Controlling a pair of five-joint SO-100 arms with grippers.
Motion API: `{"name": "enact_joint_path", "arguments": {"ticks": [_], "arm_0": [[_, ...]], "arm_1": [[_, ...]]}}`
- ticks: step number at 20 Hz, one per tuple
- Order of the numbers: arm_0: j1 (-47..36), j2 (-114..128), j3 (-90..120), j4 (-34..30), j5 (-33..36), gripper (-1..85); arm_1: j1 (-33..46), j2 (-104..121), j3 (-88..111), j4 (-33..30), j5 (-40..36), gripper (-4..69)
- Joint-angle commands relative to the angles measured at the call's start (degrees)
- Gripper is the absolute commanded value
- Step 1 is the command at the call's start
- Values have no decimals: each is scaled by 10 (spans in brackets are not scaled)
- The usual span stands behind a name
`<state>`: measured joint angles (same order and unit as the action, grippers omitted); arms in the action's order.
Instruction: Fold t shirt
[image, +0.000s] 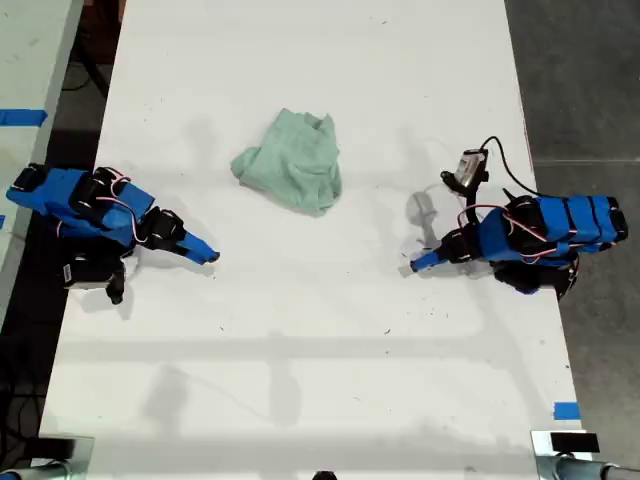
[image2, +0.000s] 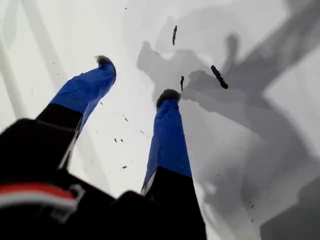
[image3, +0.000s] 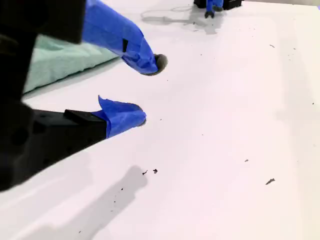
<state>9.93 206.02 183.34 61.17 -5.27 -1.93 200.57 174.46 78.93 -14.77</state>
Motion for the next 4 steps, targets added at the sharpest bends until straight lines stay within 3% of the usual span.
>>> {"name": "enact_joint_path", "arguments": {"ticks": [1,4], "arm_0": [[7,3,6,-1,-1,128],[7,3,6,-1,-1,128]], "arm_1": [[-4,5,25,0,1,194],[-4,5,25,0,1,194]]}}
